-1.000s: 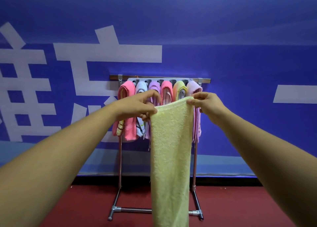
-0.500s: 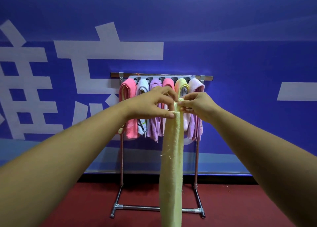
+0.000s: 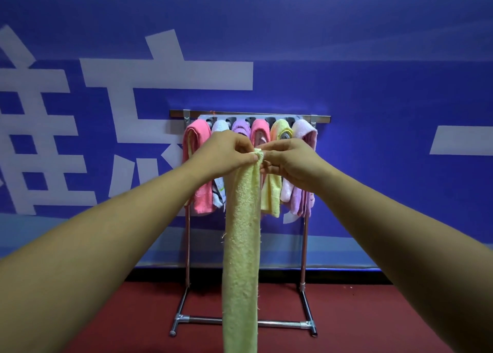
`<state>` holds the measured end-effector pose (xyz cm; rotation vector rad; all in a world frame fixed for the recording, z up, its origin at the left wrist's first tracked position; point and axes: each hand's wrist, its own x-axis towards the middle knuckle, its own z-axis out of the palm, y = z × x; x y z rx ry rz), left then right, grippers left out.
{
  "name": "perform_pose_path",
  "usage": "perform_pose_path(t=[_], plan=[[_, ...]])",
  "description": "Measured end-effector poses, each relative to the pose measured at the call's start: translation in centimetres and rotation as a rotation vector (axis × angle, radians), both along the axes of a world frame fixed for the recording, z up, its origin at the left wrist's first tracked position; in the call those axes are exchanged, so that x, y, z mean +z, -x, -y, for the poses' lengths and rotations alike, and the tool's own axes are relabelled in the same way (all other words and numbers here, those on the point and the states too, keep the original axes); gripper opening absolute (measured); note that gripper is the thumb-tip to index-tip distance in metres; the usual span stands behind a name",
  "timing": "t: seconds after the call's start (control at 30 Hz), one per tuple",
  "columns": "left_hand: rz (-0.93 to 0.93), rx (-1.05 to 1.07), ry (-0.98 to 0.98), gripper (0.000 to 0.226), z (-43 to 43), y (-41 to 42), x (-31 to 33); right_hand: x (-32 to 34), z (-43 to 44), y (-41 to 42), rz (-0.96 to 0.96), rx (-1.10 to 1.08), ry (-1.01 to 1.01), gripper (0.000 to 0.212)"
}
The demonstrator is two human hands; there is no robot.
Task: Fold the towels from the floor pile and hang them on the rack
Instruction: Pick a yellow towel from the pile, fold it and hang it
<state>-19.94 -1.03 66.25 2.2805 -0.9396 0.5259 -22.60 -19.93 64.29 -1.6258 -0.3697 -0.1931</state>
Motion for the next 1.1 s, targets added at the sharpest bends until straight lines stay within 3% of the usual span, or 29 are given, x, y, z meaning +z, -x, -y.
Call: perform_pose_path(t=[0.1,0.23,0.4,0.5,0.63,0.77,0.9,1.0,1.1], plan=[[-0.022,0.000,0.065,0.013,-0.2,-0.2,0.1,-0.4,-0.1,0.4,0.020,0.078,-0.025,0.030],[-0.044,-0.002,0.046,0.019,-0.3,-0.1,0.2,-1.0,0.1,0.9,0.109,-0.022,0.108,0.015],[-0.121,-0.073,-0.097,0.030,-1.0,-0.7,-0.2,-1.2,0.4,1.3,0.156,-0.134,0.150,0.016],[-0.259,-0.109,-0.153,0.048,-2.2,-1.0,-0.5,-1.5,1.1,1.3,0.156,-0.192,0.245,0.017],[-0.349,-0.114,0.077,0.040,-2.8,-1.0,-1.3,-1.9,0.7,1.7,0.205,-0.282,0.346,0.017],[-0.330,-0.096,0.271,0.022,-2.0,-0.6,-2.3,-2.2,-0.2,1.5,0.200,-0.306,0.226,0.018],[-0.487,-0.152,0.594,0.037,-1.3,-0.7,-3.2,-1.5,-1.0,1.6,0.168,-0.257,0.081,0.023],[-0.587,-0.183,0.589,0.026,-0.6,-0.5,-4.0,-0.7,-1.3,1.7,0.169,-0.225,0.081,0.026],[-0.513,-0.144,0.589,0.018,-0.1,-0.6,-4.3,-0.6,-1.5,1.2,0.161,-0.245,0.067,0.024]])
